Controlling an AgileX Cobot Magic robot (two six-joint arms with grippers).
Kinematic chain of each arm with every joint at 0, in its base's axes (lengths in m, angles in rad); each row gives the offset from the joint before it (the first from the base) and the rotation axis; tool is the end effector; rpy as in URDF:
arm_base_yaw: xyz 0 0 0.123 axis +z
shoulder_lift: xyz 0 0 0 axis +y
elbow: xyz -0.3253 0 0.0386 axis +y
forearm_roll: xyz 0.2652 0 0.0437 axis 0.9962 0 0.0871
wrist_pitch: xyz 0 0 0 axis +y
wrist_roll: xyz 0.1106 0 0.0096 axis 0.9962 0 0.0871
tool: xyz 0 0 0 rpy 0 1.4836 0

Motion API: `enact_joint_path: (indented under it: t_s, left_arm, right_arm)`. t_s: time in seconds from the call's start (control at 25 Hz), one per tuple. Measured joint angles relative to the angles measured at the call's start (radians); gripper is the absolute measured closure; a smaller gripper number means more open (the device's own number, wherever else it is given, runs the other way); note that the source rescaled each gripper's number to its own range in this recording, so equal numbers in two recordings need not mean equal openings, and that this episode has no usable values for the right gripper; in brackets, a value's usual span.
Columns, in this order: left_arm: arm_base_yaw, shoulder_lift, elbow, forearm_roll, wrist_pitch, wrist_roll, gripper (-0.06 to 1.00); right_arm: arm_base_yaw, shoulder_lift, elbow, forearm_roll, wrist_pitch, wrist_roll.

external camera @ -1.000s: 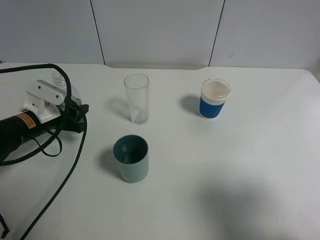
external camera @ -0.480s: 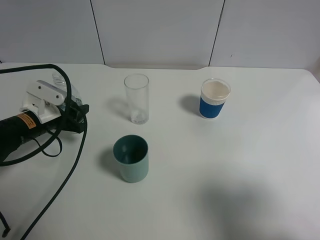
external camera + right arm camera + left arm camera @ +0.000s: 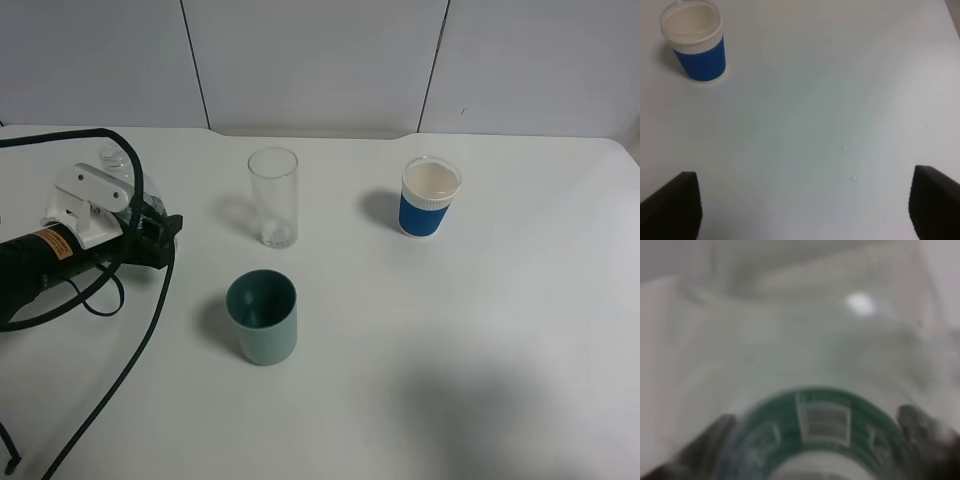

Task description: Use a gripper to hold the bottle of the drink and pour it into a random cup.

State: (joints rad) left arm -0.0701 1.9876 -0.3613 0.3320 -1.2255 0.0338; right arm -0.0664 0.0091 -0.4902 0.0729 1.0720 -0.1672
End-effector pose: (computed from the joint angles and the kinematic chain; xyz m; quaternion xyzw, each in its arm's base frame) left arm 0.2927 -0.0547 0.1031 0.1779 0.7896 -0.1034 0.5781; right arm -0.0125 0.0080 0.2726 -0.0446 0.8593 -0.0231 0.5090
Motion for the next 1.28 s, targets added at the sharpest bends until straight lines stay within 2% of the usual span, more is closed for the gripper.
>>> enact_joint_path:
  t_s: [0.04, 0.16, 0.28, 0.48, 0.8, 1.04, 1.16, 1.28]
  left_arm:
    - [0.000, -0.003, 0.000, 0.000, 0.000, -0.009, 0.37]
    - [0.000, -0.013, 0.000, 0.000, 0.002, -0.041, 0.16]
    - [0.000, -0.025, 0.000, -0.005, 0.002, -0.082, 0.08]
    - [0.000, -0.038, 0.021, -0.015, 0.004, -0.111, 0.06]
    - [0.000, -0.157, 0.142, -0.049, 0.009, -0.117, 0.05]
    - [0.000, -0.313, 0.247, -0.117, 0.010, -0.121, 0.05]
    - [0.000, -0.408, 0.275, -0.168, 0.053, -0.139, 0.05]
    - [0.000, -0.520, 0.278, -0.211, 0.150, -0.162, 0.05]
  right_arm:
    - [0.000, 0.000, 0.000, 0.000, 0.000, 0.000]
    - [0.000, 0.000, 0.000, 0.000, 0.000, 0.000]
    - [0.000, 0.000, 0.000, 0.000, 0.000, 0.000]
    - [0.000, 0.000, 0.000, 0.000, 0.000, 0.000]
    - [0.000, 0.000, 0.000, 0.000, 0.000, 0.000]
    - [0.000, 0.000, 0.000, 0.000, 0.000, 0.000]
    - [0.000, 0.000, 0.000, 0.000, 0.000, 0.000]
    - [0.000, 0.000, 0.000, 0.000, 0.000, 0.000]
